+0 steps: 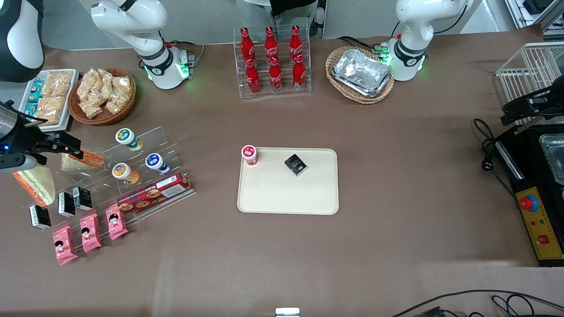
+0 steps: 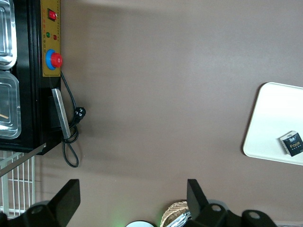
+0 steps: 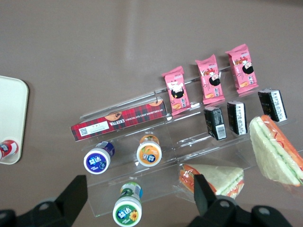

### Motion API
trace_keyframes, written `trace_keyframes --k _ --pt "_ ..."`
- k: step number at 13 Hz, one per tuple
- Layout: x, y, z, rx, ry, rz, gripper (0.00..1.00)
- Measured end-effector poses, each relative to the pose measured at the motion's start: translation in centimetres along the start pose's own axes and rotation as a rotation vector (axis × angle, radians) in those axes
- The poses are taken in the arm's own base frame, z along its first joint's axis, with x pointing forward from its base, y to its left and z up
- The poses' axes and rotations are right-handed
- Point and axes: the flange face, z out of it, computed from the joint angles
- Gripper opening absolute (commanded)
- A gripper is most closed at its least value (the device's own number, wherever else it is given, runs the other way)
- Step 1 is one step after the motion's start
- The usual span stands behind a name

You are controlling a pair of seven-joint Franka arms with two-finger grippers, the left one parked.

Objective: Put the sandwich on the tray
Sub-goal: 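Lower the right gripper onto the wrapped triangle sandwich on the rack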

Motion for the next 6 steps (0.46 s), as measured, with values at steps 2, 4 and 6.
trace_keyframes --k 2,4,6 --pt "0.05 -0.04 -0.77 -0.001 0.015 -0.001 1.0" --pt "-0.15 -0.14 -1.2 0.003 0.013 -0.001 1.0" --pt "-0.35 -0.24 -1.19 0.008 -0.002 -0.002 1.0"
